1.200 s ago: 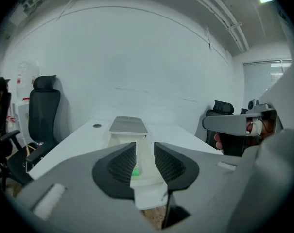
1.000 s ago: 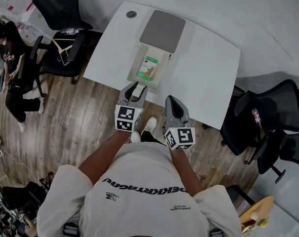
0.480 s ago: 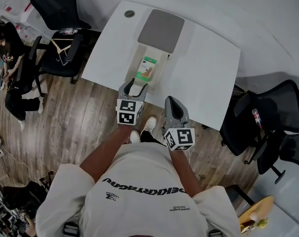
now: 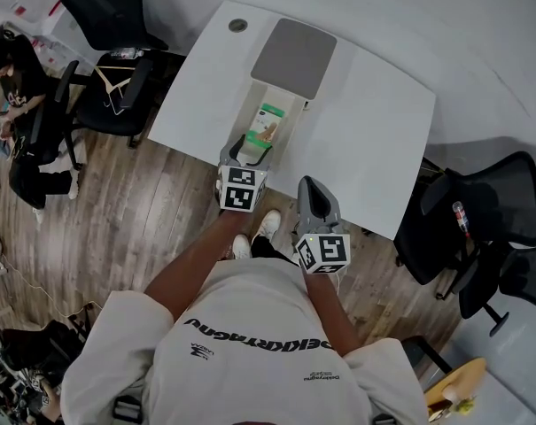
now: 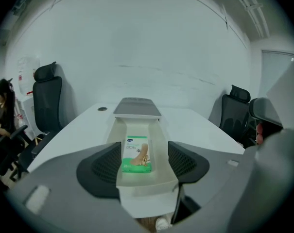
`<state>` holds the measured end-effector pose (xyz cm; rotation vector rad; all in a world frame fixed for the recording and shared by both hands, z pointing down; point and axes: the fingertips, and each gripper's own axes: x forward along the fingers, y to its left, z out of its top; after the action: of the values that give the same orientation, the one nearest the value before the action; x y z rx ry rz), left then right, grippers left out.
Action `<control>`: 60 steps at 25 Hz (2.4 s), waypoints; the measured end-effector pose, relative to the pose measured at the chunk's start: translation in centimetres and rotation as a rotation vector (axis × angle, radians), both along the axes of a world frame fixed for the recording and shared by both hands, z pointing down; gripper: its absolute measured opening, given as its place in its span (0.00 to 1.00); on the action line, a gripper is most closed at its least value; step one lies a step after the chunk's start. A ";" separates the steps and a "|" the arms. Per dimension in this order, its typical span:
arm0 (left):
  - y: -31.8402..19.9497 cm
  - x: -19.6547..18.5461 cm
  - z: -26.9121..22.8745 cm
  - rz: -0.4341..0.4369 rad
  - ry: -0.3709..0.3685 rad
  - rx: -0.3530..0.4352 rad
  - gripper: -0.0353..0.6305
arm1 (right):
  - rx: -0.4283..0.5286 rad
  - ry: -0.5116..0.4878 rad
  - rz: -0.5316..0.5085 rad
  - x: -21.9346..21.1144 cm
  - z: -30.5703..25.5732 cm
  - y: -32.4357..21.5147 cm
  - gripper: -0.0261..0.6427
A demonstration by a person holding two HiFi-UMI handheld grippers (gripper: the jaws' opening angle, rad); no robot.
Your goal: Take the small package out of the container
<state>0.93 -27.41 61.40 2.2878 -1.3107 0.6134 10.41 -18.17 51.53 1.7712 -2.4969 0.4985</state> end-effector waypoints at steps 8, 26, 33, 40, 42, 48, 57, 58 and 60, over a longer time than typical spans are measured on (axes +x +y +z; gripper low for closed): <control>-1.3 0.6 2.8 0.025 -0.080 -0.061 0.57 | -0.014 -0.004 -0.002 0.4 0.7 0.0 0.04; -4.6 1.2 7.0 0.030 -0.161 -0.186 0.58 | -0.040 -0.001 -0.003 1.2 1.6 -0.9 0.04; -5.2 1.3 7.1 0.028 -0.187 -0.227 0.58 | -0.048 -0.003 -0.006 1.3 1.9 -1.5 0.04; -5.8 1.6 8.2 0.039 -0.227 -0.263 0.58 | -0.054 -0.008 -0.008 1.4 2.4 -1.6 0.04; -5.8 1.8 8.5 0.049 -0.238 -0.274 0.58 | -0.058 -0.008 -0.005 1.6 2.5 -1.6 0.04; -5.9 2.1 9.8 0.074 -0.250 -0.322 0.58 | -0.063 -0.008 -0.001 1.8 2.6 -1.7 0.04; -6.4 2.0 10.5 0.073 -0.247 -0.344 0.58 | -0.066 -0.008 -0.007 1.6 2.8 -2.1 0.04; -6.4 2.1 10.5 0.071 -0.243 -0.344 0.58 | -0.067 -0.007 -0.006 1.7 2.8 -2.1 0.04; -6.5 2.2 10.6 0.068 -0.239 -0.350 0.58 | -0.068 -0.007 -0.004 1.8 2.8 -2.0 0.04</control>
<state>3.10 -33.90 72.02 2.0234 -1.1244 1.0761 12.22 -20.20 54.35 1.7434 -2.4560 0.5833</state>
